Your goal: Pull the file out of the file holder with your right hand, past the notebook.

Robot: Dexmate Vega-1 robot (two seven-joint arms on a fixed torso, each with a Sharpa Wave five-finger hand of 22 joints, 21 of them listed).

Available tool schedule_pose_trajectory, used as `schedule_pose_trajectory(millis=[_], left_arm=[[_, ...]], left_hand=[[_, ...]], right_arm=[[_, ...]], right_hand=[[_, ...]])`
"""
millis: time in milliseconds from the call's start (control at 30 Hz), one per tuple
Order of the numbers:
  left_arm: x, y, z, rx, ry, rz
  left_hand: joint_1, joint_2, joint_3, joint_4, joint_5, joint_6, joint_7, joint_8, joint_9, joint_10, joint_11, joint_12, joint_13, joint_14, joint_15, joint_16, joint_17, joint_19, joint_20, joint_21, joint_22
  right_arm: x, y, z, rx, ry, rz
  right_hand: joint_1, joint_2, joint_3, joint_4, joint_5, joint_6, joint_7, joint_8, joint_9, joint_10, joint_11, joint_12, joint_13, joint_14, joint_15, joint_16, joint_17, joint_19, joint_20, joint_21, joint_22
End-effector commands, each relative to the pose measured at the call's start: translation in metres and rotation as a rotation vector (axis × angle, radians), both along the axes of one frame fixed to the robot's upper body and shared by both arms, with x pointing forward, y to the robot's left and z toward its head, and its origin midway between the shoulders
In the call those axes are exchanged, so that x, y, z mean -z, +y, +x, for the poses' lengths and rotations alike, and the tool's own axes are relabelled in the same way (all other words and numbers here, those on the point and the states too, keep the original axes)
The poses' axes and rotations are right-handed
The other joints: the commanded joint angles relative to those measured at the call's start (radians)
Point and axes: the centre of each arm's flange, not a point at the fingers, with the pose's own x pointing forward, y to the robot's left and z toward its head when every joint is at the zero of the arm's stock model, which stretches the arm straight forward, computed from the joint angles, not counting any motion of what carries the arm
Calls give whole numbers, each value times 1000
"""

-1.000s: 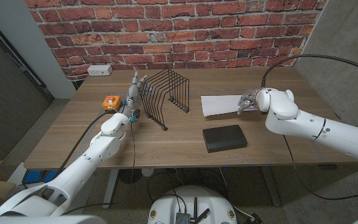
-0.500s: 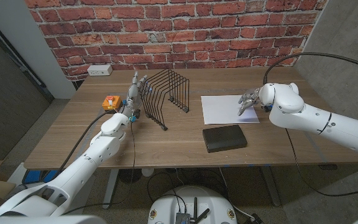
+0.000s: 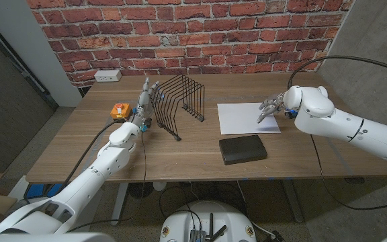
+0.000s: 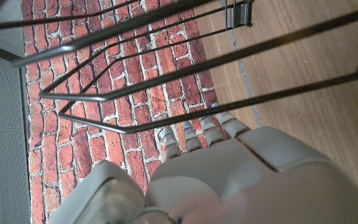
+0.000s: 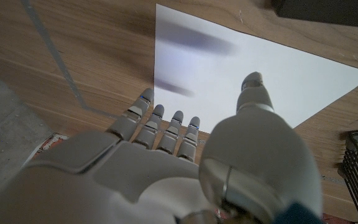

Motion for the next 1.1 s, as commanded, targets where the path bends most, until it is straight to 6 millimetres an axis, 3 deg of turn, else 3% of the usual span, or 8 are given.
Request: schedule_pose_trajectory(millis=[33,533,1100], left_arm=[[0,0,0,0,0,0],[0,0,0,0,0,0],[0,0,0,0,0,0]], left_hand=[[0,7,4,3,6,-1,-9,6,5,3,-5,7,5,7,-1,6,2,7,1,7,5],[0,7,4,3,6,-1,-9,6,5,2,-9,7,5,7,-1,6,2,5,1,7,5],[0,7,4,3,6,-1,-9,6,5,3,-6,7,6,7,-1,6,2,6,1,7,5]], right_arm=[[-5,-9,0,1,-69,69],[1,-24,7,3,-236,238],[17,-29,25,-2,-381,404]], right_hand=[[-19,10,2,12,2,-12,5,1,3,6,14,8,2,-1,-4,9,0,2,-1,5,1],[-60,33,-5,32,-7,-57,-6,-1,0,-7,19,9,-3,1,-8,16,-10,23,0,13,0],[-105,67,-9,52,-23,-38,4,14,-3,20,38,21,-7,24,-21,31,-18,72,-39,22,-1]])
